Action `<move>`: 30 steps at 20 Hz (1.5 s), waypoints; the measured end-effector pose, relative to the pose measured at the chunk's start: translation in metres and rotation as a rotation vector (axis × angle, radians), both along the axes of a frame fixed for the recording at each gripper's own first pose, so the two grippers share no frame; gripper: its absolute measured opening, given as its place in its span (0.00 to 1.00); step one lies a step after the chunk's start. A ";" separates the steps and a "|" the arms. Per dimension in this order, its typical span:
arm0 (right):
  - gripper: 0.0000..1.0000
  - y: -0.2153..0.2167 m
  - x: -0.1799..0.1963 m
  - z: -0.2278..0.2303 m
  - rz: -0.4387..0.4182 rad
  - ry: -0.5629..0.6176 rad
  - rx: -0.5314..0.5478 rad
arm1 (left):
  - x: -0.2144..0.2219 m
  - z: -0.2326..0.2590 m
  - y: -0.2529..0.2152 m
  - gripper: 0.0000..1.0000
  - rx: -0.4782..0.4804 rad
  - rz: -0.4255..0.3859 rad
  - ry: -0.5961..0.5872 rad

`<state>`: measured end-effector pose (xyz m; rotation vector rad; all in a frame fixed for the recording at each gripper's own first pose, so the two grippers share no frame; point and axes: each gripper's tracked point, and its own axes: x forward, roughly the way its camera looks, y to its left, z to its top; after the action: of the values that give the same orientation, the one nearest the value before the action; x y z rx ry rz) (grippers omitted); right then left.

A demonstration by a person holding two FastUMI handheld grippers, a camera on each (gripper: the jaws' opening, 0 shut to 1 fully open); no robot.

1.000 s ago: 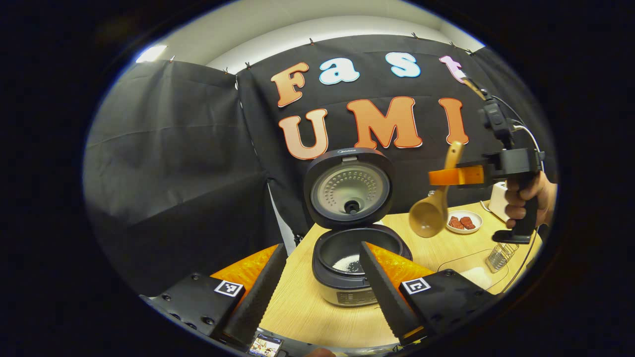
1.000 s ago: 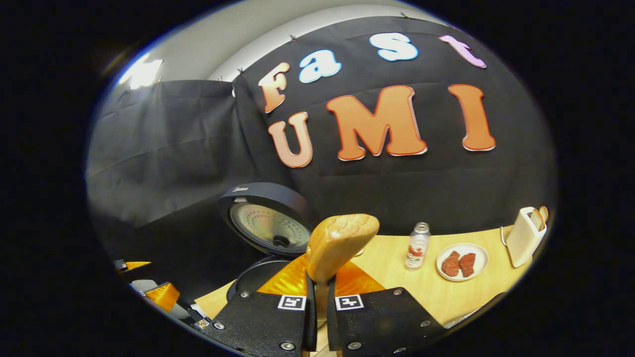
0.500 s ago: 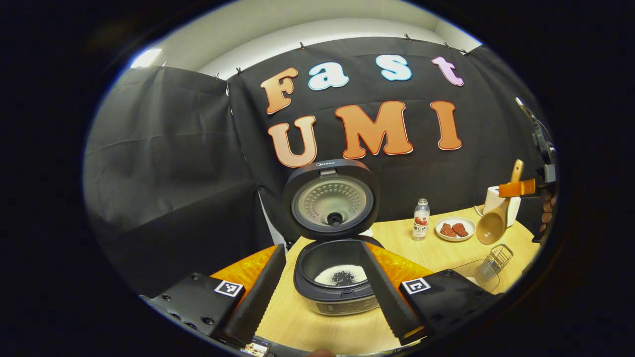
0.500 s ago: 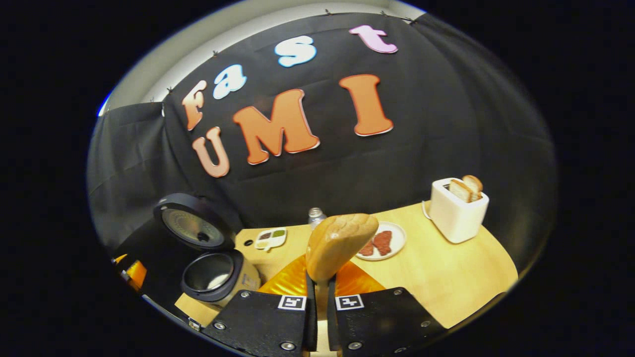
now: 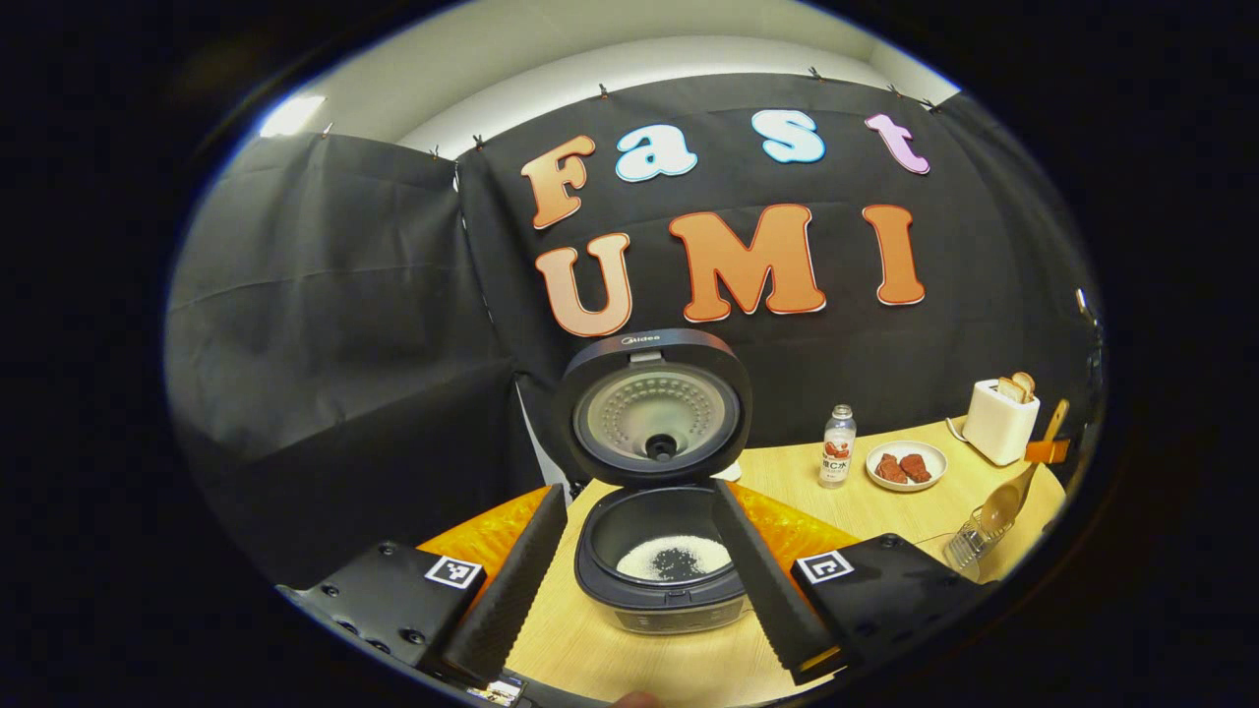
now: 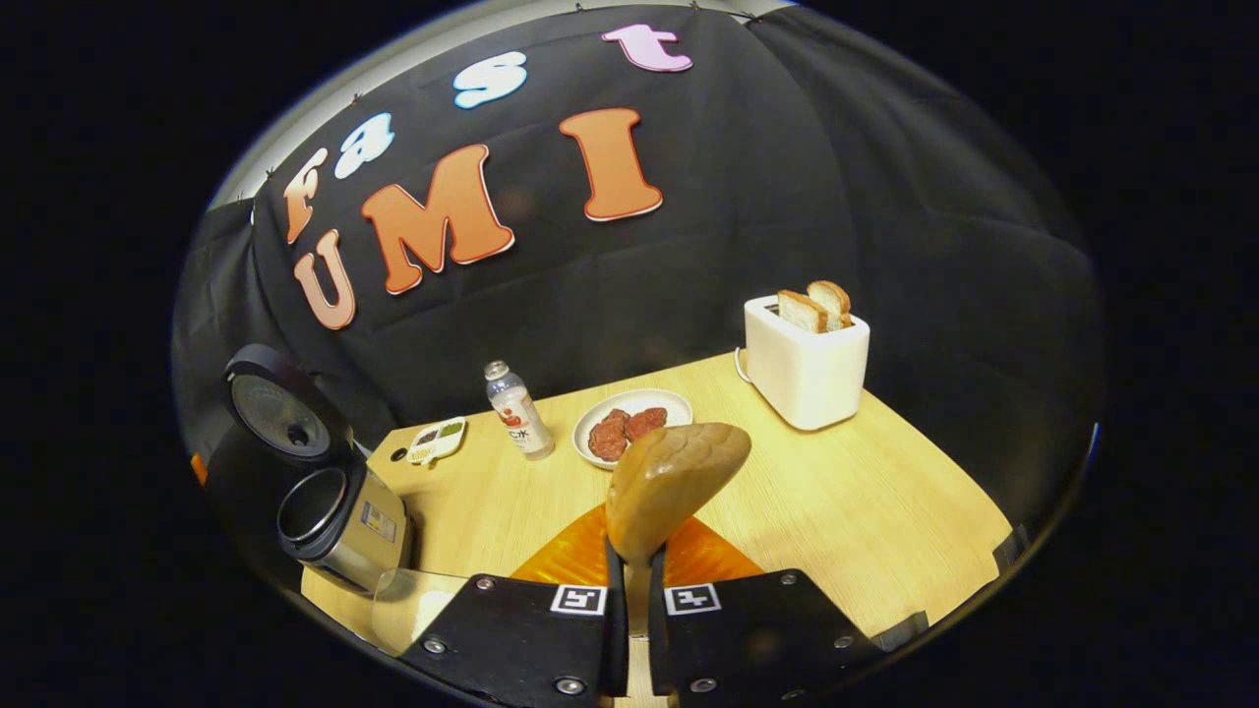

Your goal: Close the left gripper, press the button to open the rice cooker; take a wooden spoon from the chopstick holder with the right hand, scoop a spoonful of rice and pour it into the rice cooker, then put the wooden spoon back into the chopstick holder.

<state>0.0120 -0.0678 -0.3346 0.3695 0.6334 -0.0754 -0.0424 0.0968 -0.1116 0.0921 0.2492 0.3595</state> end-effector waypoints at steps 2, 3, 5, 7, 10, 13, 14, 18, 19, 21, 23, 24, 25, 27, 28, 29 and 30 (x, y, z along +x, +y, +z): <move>0.07 -0.004 -0.001 -0.014 -0.002 0.022 0.016 | 0.006 0.008 0.007 0.94 0.007 0.014 -0.006; 0.07 -0.003 -0.002 -0.022 0.001 0.036 0.020 | 0.009 0.013 0.011 0.94 0.004 0.017 -0.010; 0.08 -0.001 -0.005 -0.033 0.010 0.057 0.017 | 0.019 0.024 0.022 0.97 -0.018 0.029 -0.025; 0.08 -0.001 -0.006 -0.039 0.010 0.074 0.014 | 0.034 0.040 0.035 1.00 -0.051 0.042 -0.048; 0.12 -0.003 -0.020 -0.053 0.027 0.155 0.009 | 0.065 0.066 0.053 1.00 -0.106 0.042 -0.071; 0.18 -0.015 -0.027 -0.046 0.027 0.177 -0.013 | 0.107 0.083 0.065 1.00 -0.170 0.023 -0.084; 0.22 -0.020 -0.028 -0.041 0.024 0.179 -0.022 | 0.121 0.084 0.069 0.98 -0.188 0.021 -0.070; 0.34 -0.041 -0.034 -0.007 0.027 0.142 -0.096 | 0.176 0.096 0.074 0.93 -0.291 0.019 -0.024; 0.50 -0.046 -0.035 0.005 0.028 0.125 -0.123 | 0.191 0.101 0.073 0.97 -0.316 0.009 -0.020; 0.60 -0.059 -0.033 0.034 0.017 0.068 -0.177 | 0.220 0.096 0.080 0.94 -0.306 0.007 0.029; 0.63 -0.066 -0.031 0.064 0.002 0.014 -0.192 | 0.246 0.076 0.079 0.94 -0.280 -0.013 0.104; 0.66 -0.069 -0.029 0.076 -0.004 -0.007 -0.195 | 0.252 0.060 0.077 0.97 -0.290 -0.008 0.163; 0.68 -0.073 -0.028 0.087 -0.013 -0.027 -0.198 | 0.252 0.044 0.079 0.97 -0.304 0.008 0.220; 0.71 -0.080 -0.027 0.103 -0.029 -0.056 -0.204 | 0.246 0.019 0.074 0.96 -0.343 0.033 0.323; 0.71 -0.082 -0.028 0.109 -0.035 -0.065 -0.205 | 0.245 0.012 0.080 0.94 -0.334 0.045 0.338; 0.70 -0.084 -0.029 0.112 -0.039 -0.069 -0.206 | 0.238 0.006 0.079 1.00 -0.324 0.056 0.377; 0.71 -0.084 -0.031 0.114 -0.037 -0.073 -0.203 | 0.225 -0.005 0.076 0.95 -0.302 0.052 0.443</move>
<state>-0.0186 -0.1514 -0.2202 0.1866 0.5417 -0.1603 0.1830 0.1725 -0.1170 -0.1352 0.7420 0.3467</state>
